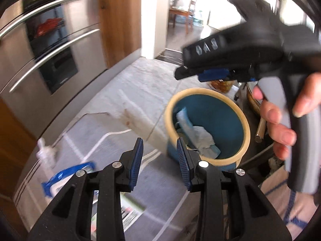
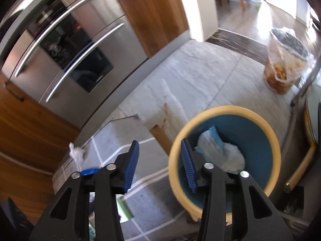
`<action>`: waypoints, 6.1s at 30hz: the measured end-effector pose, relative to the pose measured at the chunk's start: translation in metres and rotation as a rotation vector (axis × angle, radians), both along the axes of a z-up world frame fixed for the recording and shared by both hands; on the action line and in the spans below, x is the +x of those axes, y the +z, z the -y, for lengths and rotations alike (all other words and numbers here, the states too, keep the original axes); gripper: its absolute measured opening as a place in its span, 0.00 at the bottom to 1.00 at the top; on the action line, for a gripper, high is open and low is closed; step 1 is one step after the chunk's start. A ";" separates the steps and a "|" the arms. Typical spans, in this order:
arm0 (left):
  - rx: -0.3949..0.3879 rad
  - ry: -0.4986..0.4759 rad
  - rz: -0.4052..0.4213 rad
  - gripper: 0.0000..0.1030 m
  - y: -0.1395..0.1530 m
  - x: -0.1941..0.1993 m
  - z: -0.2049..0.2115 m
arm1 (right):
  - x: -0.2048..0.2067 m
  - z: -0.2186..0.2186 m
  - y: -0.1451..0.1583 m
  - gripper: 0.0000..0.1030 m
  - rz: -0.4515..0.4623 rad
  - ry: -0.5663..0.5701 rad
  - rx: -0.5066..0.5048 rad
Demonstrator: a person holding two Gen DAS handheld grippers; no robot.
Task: Collect trash
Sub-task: 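Move both tools back over the wipes packet and box on the cloth, then grasp the blue-and-white wipes packet with the right tool and lift it, then grasp the clear plastic bag with the left tool while the right tool holds the wipes packet, then carry the plastic bag and wipes packet with both tools over the teal bin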
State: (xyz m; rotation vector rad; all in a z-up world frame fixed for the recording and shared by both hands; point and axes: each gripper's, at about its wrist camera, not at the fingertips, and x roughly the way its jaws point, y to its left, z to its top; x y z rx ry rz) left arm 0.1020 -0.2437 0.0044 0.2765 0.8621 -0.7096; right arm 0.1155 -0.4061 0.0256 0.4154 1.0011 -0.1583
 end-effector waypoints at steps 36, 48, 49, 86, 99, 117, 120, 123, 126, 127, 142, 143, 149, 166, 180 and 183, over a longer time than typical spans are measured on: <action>-0.011 0.550 -0.170 0.76 -0.027 -0.002 -0.263 | -0.001 -0.184 -0.044 0.75 -0.055 0.597 -0.244; 0.016 0.631 -0.162 0.91 -0.029 0.000 -0.283 | -0.014 -0.223 -0.090 0.76 -0.187 0.711 -0.306; 0.023 0.637 -0.163 0.91 -0.030 0.000 -0.284 | -0.011 -0.223 -0.090 0.76 -0.171 0.697 -0.307; 0.091 0.619 -0.142 0.94 -0.036 0.011 -0.271 | 0.032 -0.227 -0.074 0.07 -0.035 0.720 -0.160; 0.079 0.609 -0.131 0.94 -0.034 0.013 -0.264 | -0.003 -0.246 -0.017 0.05 0.127 0.829 -0.481; 0.041 0.544 -0.018 0.92 -0.067 0.105 -0.211 | -0.022 -0.211 0.004 0.05 0.138 0.851 -0.553; 0.050 0.527 0.017 0.92 -0.080 0.124 -0.198 | -0.018 -0.205 -0.004 0.05 0.127 0.853 -0.555; 0.086 0.507 0.042 0.92 -0.094 0.139 -0.186 | -0.013 -0.197 -0.006 0.05 0.110 0.830 -0.522; 0.089 0.492 0.041 0.87 -0.107 0.154 -0.178 | -0.011 -0.194 -0.008 0.05 0.109 0.830 -0.524; 0.094 0.492 0.036 0.86 -0.112 0.159 -0.175 | -0.011 -0.195 -0.010 0.05 0.107 0.836 -0.522; 0.116 0.435 -0.003 0.36 -0.132 0.169 -0.173 | -0.009 -0.192 -0.013 0.05 0.102 0.827 -0.520; 0.115 0.433 0.003 0.35 -0.129 0.166 -0.173 | -0.010 -0.192 -0.010 0.05 0.108 0.818 -0.524; 0.070 0.393 0.051 0.34 -0.097 0.144 -0.163 | -0.015 -0.180 0.008 0.05 0.156 0.738 -0.556; -0.114 0.057 0.019 0.34 -0.030 0.074 -0.033 | -0.048 -0.075 0.054 0.03 0.140 0.413 -0.700; -0.093 -0.227 -0.097 0.34 -0.056 0.006 0.078 | -0.044 0.035 -0.019 0.02 -0.194 0.227 -0.634; -0.051 -0.267 -0.101 0.35 -0.065 -0.004 0.099 | -0.039 0.045 -0.044 0.02 -0.292 0.223 -0.586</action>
